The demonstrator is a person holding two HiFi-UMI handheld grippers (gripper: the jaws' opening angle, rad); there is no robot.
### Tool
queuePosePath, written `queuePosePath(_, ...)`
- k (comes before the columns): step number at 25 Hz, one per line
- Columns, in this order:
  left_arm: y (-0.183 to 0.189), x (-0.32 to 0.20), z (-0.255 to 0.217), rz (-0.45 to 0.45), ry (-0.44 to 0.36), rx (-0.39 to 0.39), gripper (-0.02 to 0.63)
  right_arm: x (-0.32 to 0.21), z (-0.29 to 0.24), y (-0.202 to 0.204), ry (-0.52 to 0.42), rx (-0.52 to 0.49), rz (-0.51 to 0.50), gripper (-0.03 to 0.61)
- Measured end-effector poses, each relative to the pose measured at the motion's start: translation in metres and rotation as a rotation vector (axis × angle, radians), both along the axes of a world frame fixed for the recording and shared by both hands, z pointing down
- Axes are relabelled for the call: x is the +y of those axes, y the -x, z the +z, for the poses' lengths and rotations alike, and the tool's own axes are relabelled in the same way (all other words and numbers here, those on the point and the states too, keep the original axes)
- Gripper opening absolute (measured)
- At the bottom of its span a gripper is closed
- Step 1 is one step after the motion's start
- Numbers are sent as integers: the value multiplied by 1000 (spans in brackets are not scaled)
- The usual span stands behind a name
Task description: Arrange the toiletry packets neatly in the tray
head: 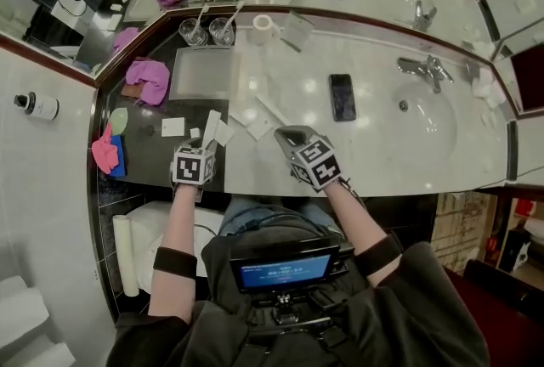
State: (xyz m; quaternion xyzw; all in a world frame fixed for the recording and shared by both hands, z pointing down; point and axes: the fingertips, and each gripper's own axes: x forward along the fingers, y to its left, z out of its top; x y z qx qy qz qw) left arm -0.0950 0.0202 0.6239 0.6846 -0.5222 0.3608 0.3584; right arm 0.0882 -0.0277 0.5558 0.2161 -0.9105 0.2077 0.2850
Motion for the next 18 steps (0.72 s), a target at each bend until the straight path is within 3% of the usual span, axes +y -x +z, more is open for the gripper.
queuePosePath(4, 7, 8, 13, -88, -9, -7, 126, 1, 0, -9, 2, 10, 14, 5)
queuePosePath(10, 18, 13, 27, -147, 23, -40, 126, 0, 2, -14, 3, 15, 33, 5)
queuePosePath(18, 21, 3, 33, -201, 21, 4, 127, 2, 9, -13, 18, 39, 34, 5)
